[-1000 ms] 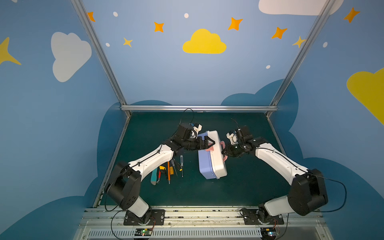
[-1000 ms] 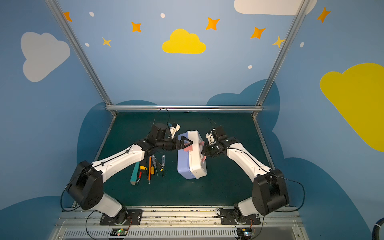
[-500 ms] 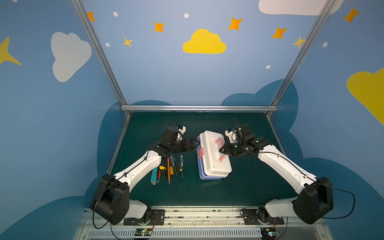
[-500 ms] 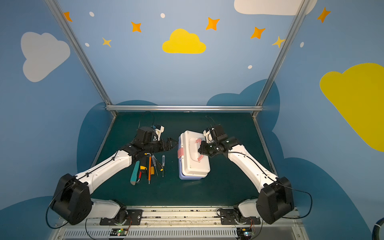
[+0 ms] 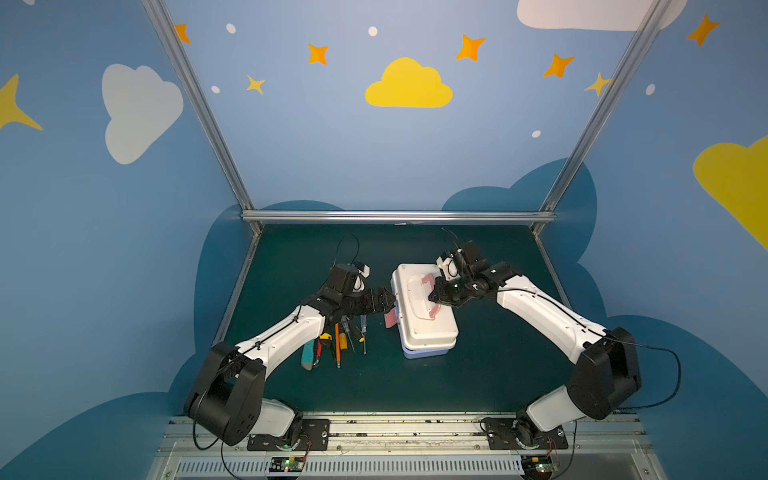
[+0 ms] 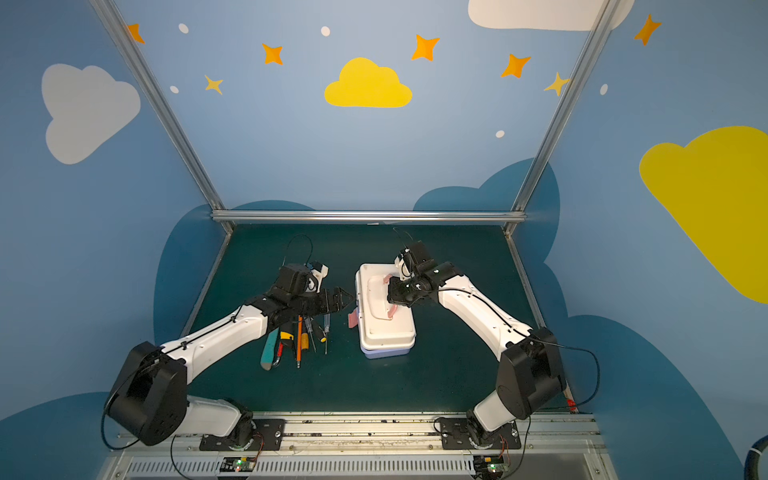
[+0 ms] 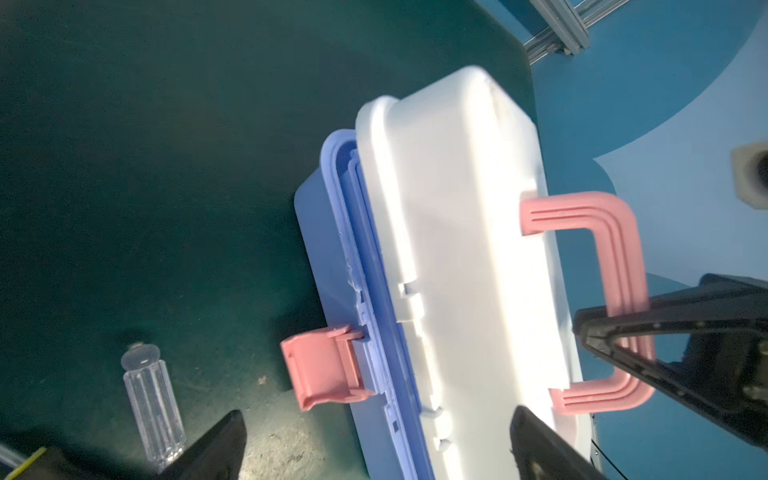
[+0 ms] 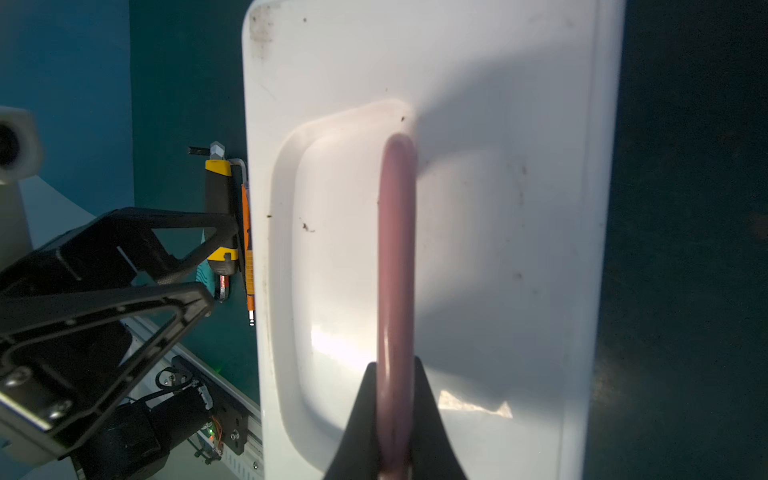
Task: Pack the tool kit
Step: 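Pull the lid open with the right gripper while the left holds the latch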
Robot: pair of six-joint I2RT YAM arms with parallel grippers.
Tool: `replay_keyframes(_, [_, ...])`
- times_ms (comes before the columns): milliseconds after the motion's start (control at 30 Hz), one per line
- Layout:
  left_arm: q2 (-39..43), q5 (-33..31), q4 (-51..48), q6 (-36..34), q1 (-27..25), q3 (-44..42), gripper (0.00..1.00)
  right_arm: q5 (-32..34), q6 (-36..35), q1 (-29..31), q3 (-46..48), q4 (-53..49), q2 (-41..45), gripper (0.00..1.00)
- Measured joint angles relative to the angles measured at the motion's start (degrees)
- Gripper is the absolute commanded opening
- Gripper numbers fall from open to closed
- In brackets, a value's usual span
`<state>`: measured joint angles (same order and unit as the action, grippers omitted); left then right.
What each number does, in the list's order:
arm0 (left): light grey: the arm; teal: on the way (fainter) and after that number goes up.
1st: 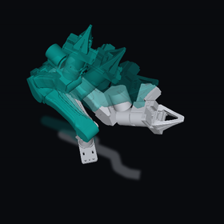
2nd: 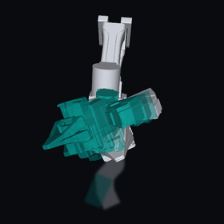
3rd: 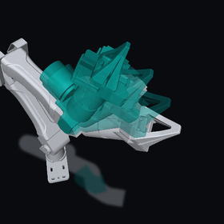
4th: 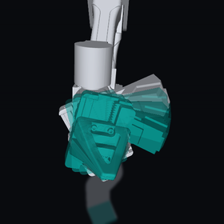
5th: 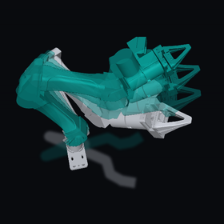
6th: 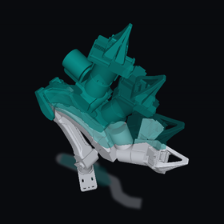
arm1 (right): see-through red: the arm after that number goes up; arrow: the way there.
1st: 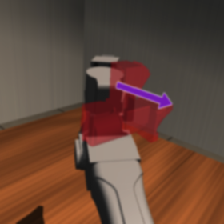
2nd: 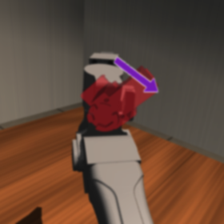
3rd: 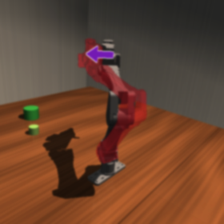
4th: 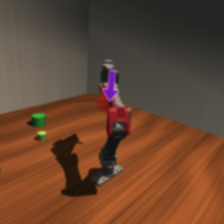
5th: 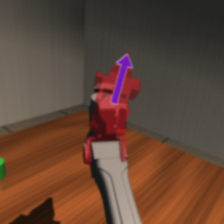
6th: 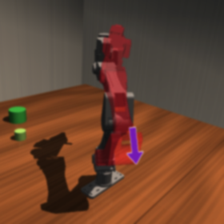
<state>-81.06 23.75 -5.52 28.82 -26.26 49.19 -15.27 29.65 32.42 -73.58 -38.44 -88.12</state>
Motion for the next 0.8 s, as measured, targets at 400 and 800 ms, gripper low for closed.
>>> replay_keyframes(400, [-6.8, -0.1, 0.5, 0.0, 0.0, 0.0, 0.71, -12.7, 1.9, -8.8, 5.3, 5.0, 3.6, 0.0])
replay_keyframes(800, [-11.9, 1.6, 1.2, -0.4, -1.0, 2.4, 0.62, -17.9, 4.1, -11.0, 9.6, 9.7, 5.5, 0.0])
